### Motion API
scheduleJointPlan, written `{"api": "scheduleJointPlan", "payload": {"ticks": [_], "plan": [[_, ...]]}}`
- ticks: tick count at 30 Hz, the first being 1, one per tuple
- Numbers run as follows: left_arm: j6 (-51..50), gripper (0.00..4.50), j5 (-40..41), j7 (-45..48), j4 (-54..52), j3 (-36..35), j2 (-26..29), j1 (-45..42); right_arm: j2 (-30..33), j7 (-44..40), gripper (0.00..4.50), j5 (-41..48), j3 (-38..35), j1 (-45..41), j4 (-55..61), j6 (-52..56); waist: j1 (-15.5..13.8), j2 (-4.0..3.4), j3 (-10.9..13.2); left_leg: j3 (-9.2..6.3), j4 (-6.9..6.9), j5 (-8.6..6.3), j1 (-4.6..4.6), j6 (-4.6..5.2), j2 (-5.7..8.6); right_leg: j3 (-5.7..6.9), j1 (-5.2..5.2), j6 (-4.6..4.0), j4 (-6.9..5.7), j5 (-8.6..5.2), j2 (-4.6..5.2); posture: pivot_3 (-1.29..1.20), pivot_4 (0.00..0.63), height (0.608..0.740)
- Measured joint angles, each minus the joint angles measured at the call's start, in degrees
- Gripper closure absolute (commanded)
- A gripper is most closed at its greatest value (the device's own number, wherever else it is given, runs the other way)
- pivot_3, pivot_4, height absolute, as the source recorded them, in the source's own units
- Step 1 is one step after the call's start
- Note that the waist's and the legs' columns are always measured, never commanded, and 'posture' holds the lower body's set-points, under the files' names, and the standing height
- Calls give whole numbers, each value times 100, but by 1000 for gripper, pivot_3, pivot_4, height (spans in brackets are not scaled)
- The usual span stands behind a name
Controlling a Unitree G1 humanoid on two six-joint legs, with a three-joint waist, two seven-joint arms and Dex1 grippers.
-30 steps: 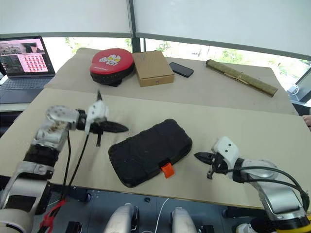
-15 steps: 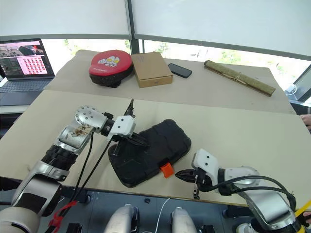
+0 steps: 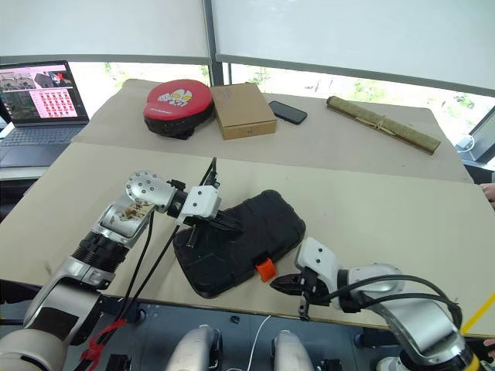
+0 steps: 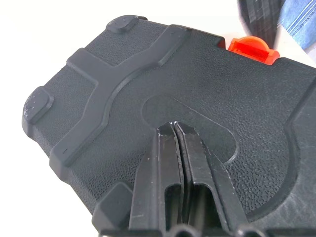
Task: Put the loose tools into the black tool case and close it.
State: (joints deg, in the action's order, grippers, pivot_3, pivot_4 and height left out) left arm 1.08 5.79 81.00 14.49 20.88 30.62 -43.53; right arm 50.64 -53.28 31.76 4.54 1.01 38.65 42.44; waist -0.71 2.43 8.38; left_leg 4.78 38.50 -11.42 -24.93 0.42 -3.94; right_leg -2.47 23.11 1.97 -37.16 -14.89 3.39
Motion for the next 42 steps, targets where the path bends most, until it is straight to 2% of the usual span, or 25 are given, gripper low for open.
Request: {"api": "scheduleJointPlan", "payload": {"ticks": [5,18,28,42], "plan": [[8,4404,-2,-51,82,17,-87,-26,-213,194,4500,269,-99,-376,-21,179,20,-2,-2,-1,-1,0,7,0,-1,-2,-1,-1,-2,0,-3,0,150,740],[186,4404,-30,-54,432,46,-160,-219,-779,606,4500,-421,853,-881,-846,177,14,-2,-2,2,0,0,5,0,-1,-3,3,-2,-3,1,-2,0,150,740],[228,4404,-44,-80,350,57,-167,-132,-1161,817,4500,-462,662,-565,-771,157,26,-3,-1,2,-1,0,5,0,-3,-3,4,-2,-4,1,-4,0,150,740],[673,4404,-234,-153,381,147,-401,-32,-1183,855,4500,-341,402,-698,-464,220,94,-15,-11,2,-3,0,26,0,-4,-7,-10,-5,-5,2,-7,0,150,740]]}}
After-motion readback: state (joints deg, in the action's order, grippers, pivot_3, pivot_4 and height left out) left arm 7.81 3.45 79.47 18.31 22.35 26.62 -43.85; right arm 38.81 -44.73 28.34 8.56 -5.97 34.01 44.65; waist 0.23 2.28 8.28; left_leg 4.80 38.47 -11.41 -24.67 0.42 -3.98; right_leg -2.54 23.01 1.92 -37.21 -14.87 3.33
